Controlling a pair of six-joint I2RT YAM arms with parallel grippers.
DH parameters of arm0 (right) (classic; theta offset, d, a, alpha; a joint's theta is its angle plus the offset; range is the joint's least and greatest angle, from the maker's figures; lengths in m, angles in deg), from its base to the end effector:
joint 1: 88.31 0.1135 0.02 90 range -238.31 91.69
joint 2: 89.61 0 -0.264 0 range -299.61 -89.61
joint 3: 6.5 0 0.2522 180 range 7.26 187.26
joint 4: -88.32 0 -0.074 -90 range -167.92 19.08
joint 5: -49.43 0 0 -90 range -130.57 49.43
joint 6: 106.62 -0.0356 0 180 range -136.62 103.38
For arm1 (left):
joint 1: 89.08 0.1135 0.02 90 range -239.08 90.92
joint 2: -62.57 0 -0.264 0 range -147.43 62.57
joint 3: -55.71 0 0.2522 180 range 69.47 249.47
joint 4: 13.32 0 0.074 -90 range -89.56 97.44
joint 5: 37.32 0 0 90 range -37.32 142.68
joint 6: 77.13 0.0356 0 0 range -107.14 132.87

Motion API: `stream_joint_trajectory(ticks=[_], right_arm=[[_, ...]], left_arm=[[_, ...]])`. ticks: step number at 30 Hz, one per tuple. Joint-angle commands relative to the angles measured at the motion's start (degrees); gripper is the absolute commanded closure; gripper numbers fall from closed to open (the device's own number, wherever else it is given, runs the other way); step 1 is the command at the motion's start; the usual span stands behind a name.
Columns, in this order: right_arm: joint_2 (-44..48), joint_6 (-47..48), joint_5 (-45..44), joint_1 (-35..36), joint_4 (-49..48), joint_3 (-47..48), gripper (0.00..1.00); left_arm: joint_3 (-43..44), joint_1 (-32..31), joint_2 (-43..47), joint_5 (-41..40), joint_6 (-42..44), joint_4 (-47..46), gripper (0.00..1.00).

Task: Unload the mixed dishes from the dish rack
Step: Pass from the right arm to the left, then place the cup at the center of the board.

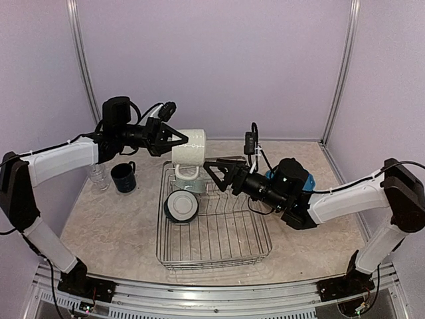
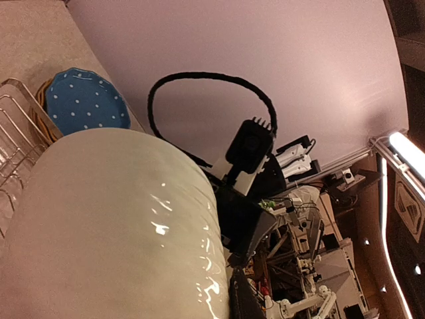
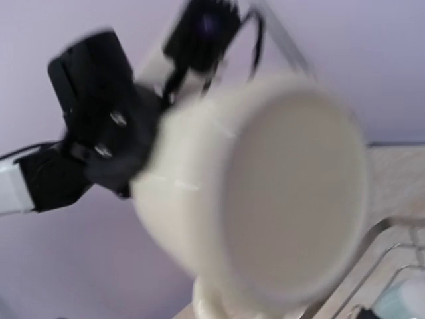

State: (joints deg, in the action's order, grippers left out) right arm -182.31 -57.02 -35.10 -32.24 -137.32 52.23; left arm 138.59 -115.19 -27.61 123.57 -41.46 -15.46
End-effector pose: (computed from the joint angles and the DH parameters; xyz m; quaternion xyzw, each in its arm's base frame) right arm 0.1919 0.2913 0.2584 -0.1226 0.6199 0.5977 0.4934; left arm 0.3051 -0.1870 0.3377 0.2328 0.6786 -0.6817 0.1432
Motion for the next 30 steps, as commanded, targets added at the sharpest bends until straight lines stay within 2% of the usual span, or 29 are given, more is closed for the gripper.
stream_joint_trajectory(ticks=[1,3,7,11,21,30], right_arm=[[6.53,2.88,-6.37,-0.61,5.87,-2.75,0.08],[8.56,3.99,-7.68,-0.7,9.39,-3.05,0.07],[12.18,5.52,-9.65,-0.72,14.24,-3.75,0.07],[15.02,6.33,-11.27,-0.7,17.06,-4.74,0.07],[17.88,6.26,-12.23,-0.71,19.29,-5.78,0.07],[18.99,6.59,-11.29,-0.66,20.67,-5.39,0.06]], left_arm=[[7.74,2.38,5.83,-15.8,20.94,27.93,1.0],[9.47,2.37,7.48,-27.73,27.17,35.58,1.0],[11.15,3.2,8.49,-47.21,29.58,42.92,1.0],[14.33,3.41,6.5,-60.18,30.67,49.41,1.0],[21.52,3.64,-3.7,-70.28,30.76,59.96,1.0],[25.71,4.4,-13.14,-67.91,30.17,64.13,1.0]])
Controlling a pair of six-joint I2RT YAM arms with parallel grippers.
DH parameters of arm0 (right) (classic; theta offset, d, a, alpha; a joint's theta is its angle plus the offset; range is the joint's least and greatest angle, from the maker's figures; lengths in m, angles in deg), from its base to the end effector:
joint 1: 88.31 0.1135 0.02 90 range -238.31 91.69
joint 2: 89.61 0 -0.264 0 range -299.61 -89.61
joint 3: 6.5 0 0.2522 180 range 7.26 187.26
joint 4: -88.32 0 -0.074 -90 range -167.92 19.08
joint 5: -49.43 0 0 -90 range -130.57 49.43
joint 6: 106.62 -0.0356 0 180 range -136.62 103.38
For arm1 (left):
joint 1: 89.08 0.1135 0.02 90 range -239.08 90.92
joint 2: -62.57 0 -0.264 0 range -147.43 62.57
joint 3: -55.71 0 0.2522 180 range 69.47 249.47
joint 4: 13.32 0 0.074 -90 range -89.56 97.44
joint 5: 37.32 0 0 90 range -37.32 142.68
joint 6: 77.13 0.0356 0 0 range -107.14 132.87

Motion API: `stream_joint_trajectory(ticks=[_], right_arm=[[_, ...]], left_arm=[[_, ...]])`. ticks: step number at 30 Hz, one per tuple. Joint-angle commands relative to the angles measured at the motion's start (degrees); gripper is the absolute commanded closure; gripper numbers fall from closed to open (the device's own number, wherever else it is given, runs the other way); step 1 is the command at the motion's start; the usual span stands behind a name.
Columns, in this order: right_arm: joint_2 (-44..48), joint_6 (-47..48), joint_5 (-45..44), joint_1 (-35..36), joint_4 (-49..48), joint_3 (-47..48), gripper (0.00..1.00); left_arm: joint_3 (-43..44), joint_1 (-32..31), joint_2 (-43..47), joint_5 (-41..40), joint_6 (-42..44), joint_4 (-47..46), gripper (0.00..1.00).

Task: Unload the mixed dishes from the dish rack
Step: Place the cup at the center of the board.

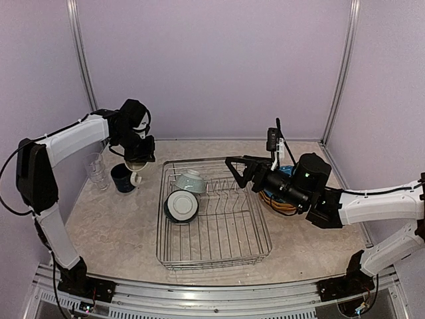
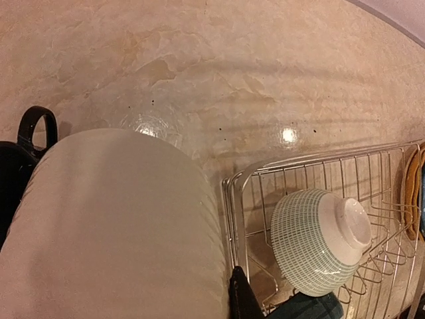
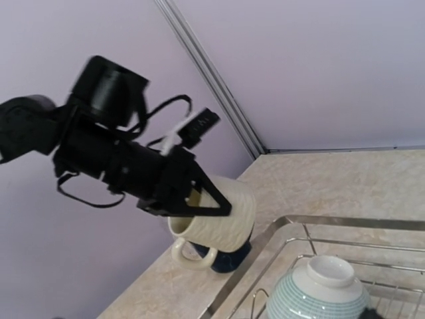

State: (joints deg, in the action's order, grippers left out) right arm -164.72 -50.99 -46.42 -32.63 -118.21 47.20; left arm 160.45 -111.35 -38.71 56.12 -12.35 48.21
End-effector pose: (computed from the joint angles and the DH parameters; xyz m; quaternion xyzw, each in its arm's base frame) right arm 0.1698 0.2424 0.2863 -0.0876 0.6693 0.4970 0.5453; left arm 0.3521 -0.1465 0.2947 -0.0165 0.9609 -0.1371 0.2400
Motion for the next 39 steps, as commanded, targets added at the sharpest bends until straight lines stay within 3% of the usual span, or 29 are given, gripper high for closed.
stream_joint_trajectory(ticks=[1,25,31,39], right_arm=[[1.52,0.49,-0.01,-0.25,1.42,-0.69,0.06],[1.54,0.6,0.16,-0.13,0.93,-1.93,0.06],[1.54,0.72,0.16,-0.13,1.13,-2.02,0.06],[1.46,1.04,-0.05,-0.09,2.1,-2.01,0.06]], left_arm=[[4.07,0.7,-2.99,0.23,1.04,0.6,1.0],[9.61,3.26,-16.5,4.25,0.96,4.27,0.98],[10.12,3.2,-17.67,4.92,0.88,4.77,0.94],[10.66,3.12,-18.28,4.84,1.03,5.42,0.8]])
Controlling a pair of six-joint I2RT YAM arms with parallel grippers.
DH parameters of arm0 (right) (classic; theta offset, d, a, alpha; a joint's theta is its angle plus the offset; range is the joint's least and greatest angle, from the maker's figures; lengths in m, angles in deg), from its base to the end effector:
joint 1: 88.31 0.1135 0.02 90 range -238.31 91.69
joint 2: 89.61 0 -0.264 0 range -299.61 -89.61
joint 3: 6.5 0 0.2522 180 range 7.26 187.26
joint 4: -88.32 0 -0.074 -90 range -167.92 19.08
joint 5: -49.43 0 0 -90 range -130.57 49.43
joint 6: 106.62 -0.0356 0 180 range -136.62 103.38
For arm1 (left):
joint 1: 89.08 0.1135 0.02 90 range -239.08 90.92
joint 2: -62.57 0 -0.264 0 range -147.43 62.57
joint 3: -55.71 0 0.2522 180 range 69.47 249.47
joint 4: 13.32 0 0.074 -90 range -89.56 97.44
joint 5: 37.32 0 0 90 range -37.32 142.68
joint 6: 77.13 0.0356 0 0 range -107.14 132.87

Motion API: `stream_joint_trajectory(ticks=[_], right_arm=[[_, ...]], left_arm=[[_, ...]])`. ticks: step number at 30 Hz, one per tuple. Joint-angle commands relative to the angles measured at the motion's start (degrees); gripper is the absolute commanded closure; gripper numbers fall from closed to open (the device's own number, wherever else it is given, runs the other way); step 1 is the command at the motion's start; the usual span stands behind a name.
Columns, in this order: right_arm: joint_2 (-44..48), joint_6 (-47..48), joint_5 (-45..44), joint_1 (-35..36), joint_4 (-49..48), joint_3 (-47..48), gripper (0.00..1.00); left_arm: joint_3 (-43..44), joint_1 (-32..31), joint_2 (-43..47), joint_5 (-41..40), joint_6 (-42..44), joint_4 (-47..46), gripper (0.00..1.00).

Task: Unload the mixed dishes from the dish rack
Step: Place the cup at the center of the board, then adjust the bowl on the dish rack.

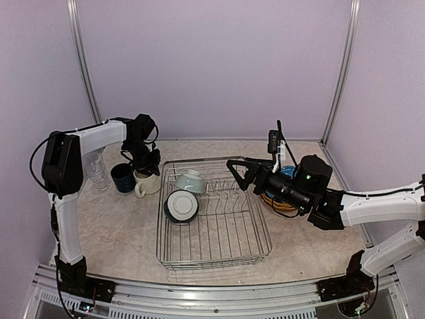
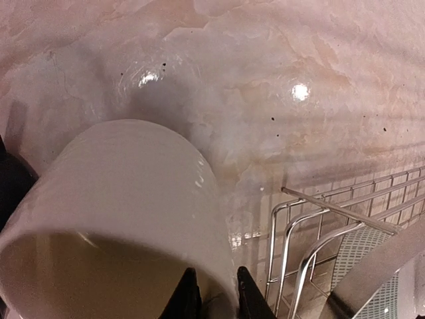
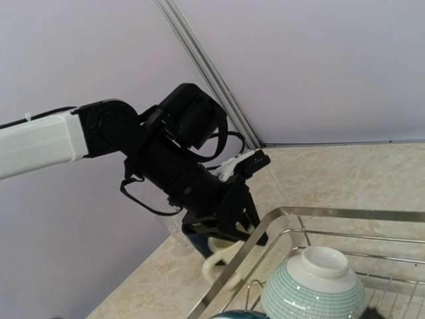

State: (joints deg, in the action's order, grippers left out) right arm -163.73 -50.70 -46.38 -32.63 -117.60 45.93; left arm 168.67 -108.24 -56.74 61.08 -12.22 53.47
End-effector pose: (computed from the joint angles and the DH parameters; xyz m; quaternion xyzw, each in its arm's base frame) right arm 0.1672 0.2385 0.2823 -0.0909 0.6746 0.4919 0.5429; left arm 0.4060 -0.1466 0.2113 -0.0403 0.9858 -0.1222 0.1082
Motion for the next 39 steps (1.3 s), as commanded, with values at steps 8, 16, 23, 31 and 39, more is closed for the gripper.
stream_joint_trajectory(ticks=[8,16,23,31,39], right_arm=[[-1.13,1.84,-1.5,-0.11,7.65,2.02,0.06],[-5.49,7.1,-1.75,-0.18,22.39,11.05,0.05],[-12.13,12.55,-2.4,-0.15,39.1,21.88,0.05],[-22.68,11.62,4.08,1.53,43.08,30.13,0.04],[-35.51,9.67,8.51,3.95,48.88,44.41,0.04]], left_arm=[[2.16,-0.44,1.59,-1.56,1.16,0.61,0.73],[0.89,-0.48,6.59,-0.82,1.01,-0.35,0.66],[-2.62,-0.48,12.97,3.53,0.91,-4.53,0.56],[-5.76,-0.6,18.11,6.3,0.94,-7.83,0.48],[-6.38,-0.85,19.35,7.45,0.58,-8.21,0.45]])
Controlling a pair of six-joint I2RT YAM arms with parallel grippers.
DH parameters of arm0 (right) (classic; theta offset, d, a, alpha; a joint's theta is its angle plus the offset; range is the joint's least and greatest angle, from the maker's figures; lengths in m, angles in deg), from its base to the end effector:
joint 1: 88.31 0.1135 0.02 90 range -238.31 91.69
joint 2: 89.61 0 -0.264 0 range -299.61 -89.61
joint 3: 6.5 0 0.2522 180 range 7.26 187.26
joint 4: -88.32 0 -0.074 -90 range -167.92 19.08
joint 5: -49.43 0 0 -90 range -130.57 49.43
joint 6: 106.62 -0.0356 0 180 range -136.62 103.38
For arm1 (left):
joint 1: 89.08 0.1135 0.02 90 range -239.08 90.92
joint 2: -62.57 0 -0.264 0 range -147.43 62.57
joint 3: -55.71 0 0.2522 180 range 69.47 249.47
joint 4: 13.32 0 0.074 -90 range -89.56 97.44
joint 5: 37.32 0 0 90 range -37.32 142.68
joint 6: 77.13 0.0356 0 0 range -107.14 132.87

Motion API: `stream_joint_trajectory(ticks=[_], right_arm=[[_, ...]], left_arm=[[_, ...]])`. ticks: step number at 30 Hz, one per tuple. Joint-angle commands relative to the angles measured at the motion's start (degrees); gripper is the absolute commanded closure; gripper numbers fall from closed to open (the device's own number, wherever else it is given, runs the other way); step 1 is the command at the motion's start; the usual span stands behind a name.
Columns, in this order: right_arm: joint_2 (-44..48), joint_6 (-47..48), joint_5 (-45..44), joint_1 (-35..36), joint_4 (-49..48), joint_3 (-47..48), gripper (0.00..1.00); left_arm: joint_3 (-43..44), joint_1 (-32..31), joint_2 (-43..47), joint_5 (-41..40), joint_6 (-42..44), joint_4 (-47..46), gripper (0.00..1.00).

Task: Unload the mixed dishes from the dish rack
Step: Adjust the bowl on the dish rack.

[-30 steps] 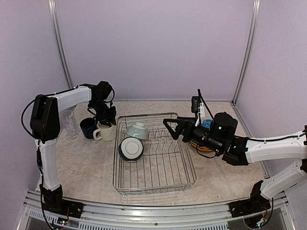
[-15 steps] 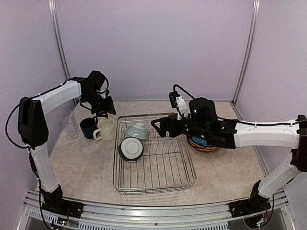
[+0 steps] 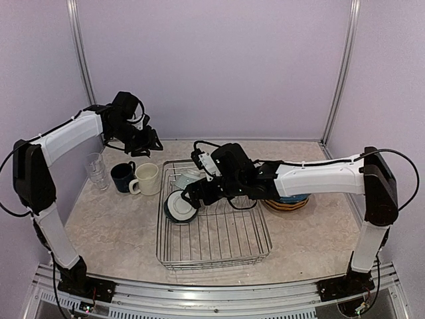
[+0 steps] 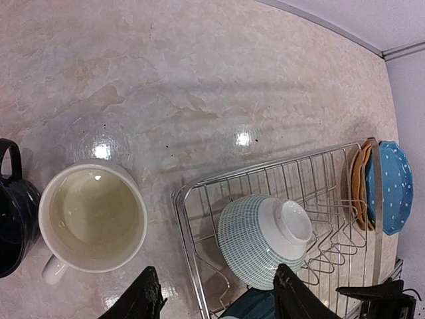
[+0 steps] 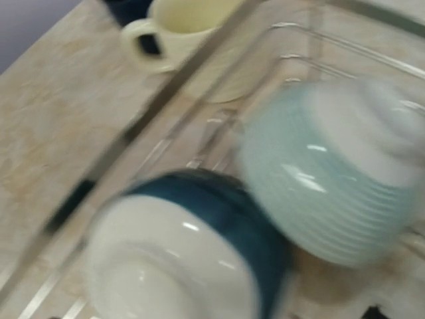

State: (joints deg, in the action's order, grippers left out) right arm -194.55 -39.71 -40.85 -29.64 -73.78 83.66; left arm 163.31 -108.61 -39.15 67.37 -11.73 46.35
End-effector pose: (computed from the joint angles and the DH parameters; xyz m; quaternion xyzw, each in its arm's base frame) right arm 0.2207 0.3622 0.2451 -0.2670 0.8359 0.3123 0.3640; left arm 0.3632 -0.1384 0.3103 -0.0020 0.9435 -0.2284 0.2400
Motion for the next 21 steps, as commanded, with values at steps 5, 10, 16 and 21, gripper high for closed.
stream_joint_trajectory(ticks=[5,10,16,21], right_arm=[[-10.63,-2.33,2.8,1.18,9.24,14.27,0.04],[-15.33,-2.97,2.09,1.23,13.79,21.18,0.04],[-19.22,-3.18,0.71,1.26,20.08,27.65,0.08],[-18.34,-3.09,1.12,1.48,19.54,25.68,0.18]], left_arm=[[-1.13,-0.58,2.07,2.24,-0.09,-1.17,0.43],[-1.12,-0.72,2.39,3.82,-0.58,-1.44,0.42],[-1.21,-0.87,2.09,5.01,-0.96,-1.43,0.4],[-1.2,-0.98,1.96,5.31,-1.06,-1.35,0.39]])
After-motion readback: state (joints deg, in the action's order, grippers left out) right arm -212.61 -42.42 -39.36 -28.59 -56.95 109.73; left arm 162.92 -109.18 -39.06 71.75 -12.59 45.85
